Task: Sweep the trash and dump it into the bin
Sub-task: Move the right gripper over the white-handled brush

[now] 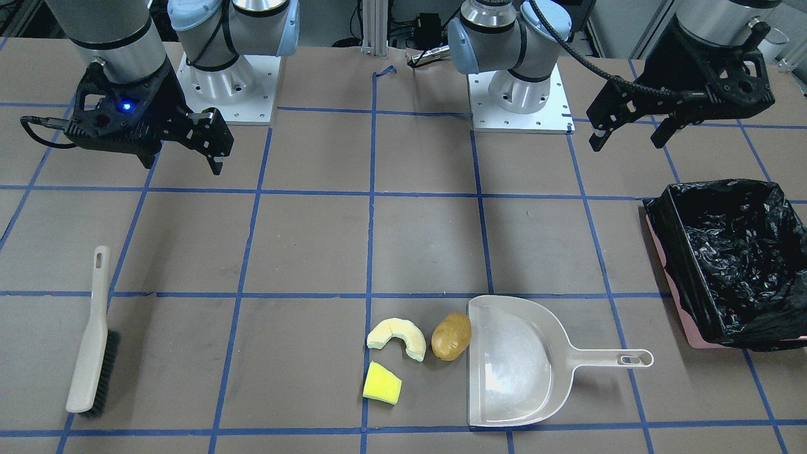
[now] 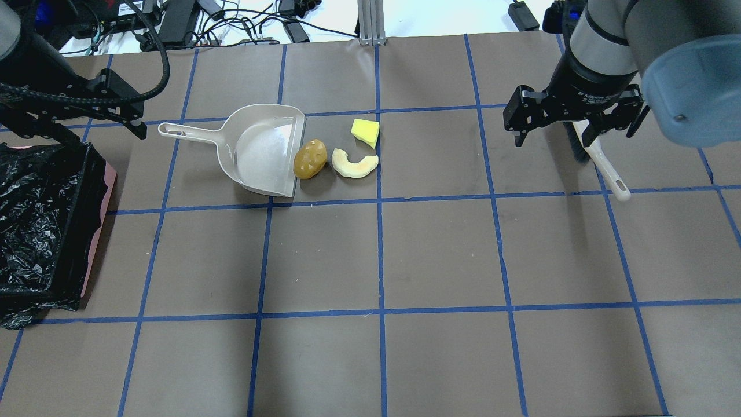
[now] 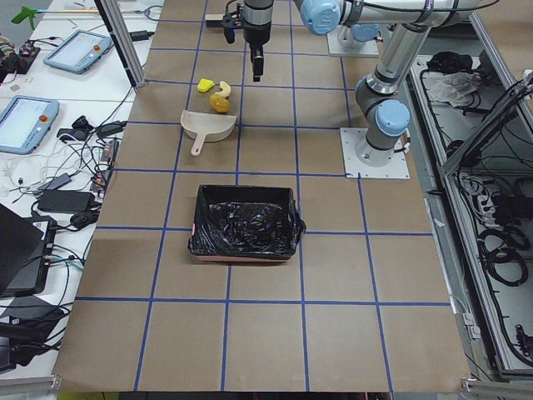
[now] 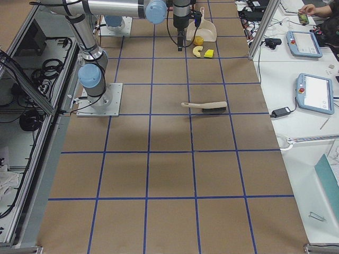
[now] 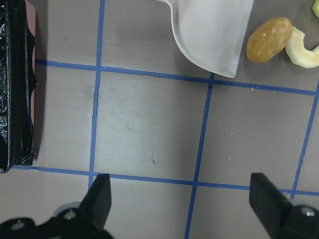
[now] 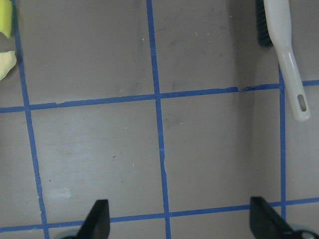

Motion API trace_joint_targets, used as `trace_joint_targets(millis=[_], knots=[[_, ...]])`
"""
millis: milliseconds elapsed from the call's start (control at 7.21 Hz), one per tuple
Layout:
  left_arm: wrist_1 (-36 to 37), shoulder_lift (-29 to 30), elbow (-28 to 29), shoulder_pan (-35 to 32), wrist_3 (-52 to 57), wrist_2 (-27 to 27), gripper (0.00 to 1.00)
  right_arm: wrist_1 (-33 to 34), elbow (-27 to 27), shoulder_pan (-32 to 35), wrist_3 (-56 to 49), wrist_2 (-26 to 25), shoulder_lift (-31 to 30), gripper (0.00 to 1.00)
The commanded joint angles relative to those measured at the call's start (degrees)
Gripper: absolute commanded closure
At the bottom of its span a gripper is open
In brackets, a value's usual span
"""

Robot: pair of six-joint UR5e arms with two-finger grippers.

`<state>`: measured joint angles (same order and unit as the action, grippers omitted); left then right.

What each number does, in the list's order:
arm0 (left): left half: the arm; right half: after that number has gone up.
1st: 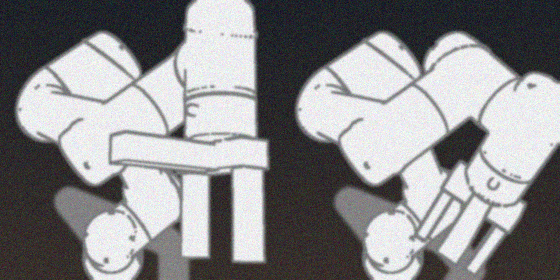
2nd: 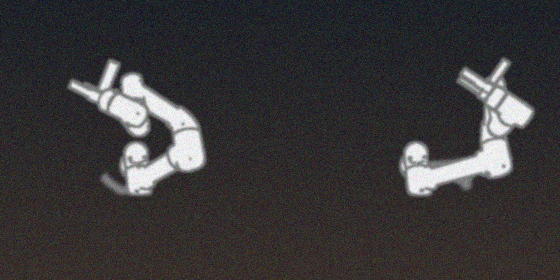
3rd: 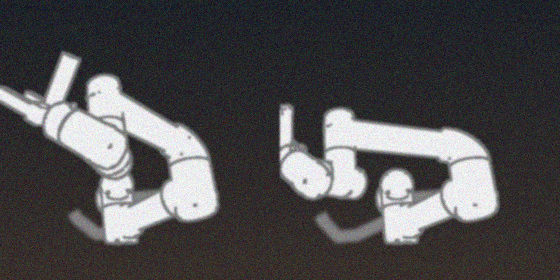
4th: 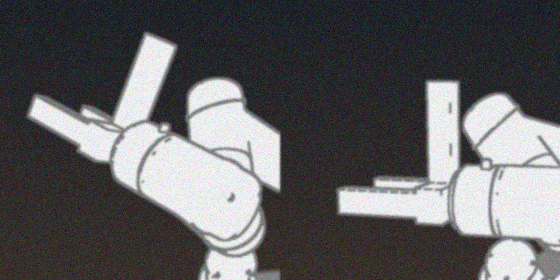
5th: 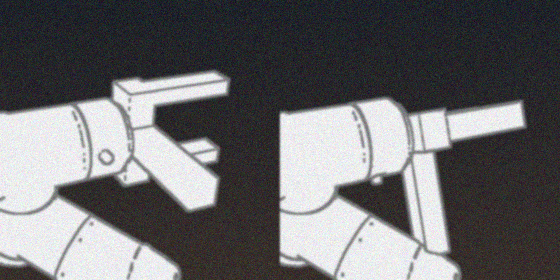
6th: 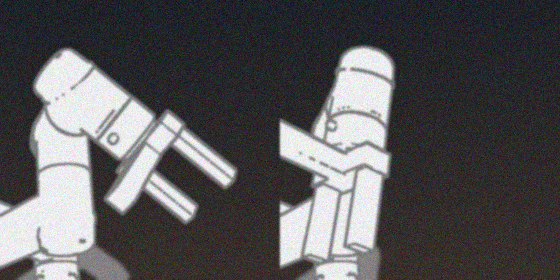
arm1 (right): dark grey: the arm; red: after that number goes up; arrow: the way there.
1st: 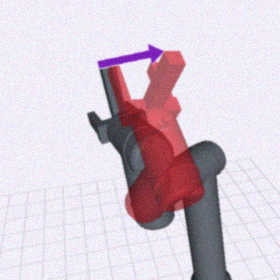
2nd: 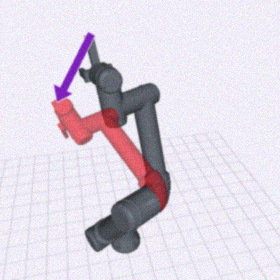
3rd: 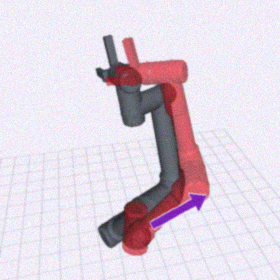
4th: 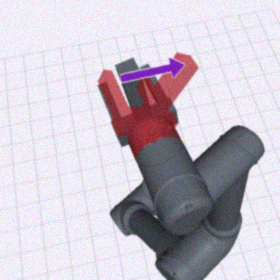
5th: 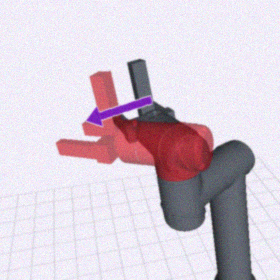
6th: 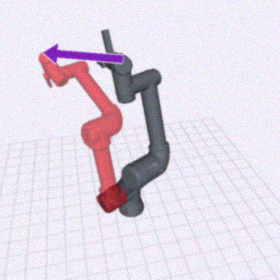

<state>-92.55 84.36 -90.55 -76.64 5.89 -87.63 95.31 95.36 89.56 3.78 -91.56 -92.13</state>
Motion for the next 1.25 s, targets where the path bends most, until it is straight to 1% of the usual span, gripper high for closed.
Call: trace_joint_targets(millis=[0, 555, 833, 1110], knots=[[0.0, 0.01, -0.07, 0.0, 0.0, 0.0, 0.0, 0.05, 0.0, 0.0, 0.0, -0.11, 0.02, 0.0], [0.0, 0.01, 0.02, 0.0, 0.0, 0.0, 0.0, -0.65, -0.09, -0.09, 0.0, -0.37, -0.51, 0.0], [0.0, 0.01, -0.07, 0.0, 0.0, 0.0, 0.0, -2.4, 0.26, -0.26, -0.26, -0.37, -0.42, 0.0], [0.0, 0.01, 0.02, 0.0, 0.0, 0.0, 0.0, -2.32, 0.26, -0.35, -2.1, -0.37, -0.42, 0.0]])
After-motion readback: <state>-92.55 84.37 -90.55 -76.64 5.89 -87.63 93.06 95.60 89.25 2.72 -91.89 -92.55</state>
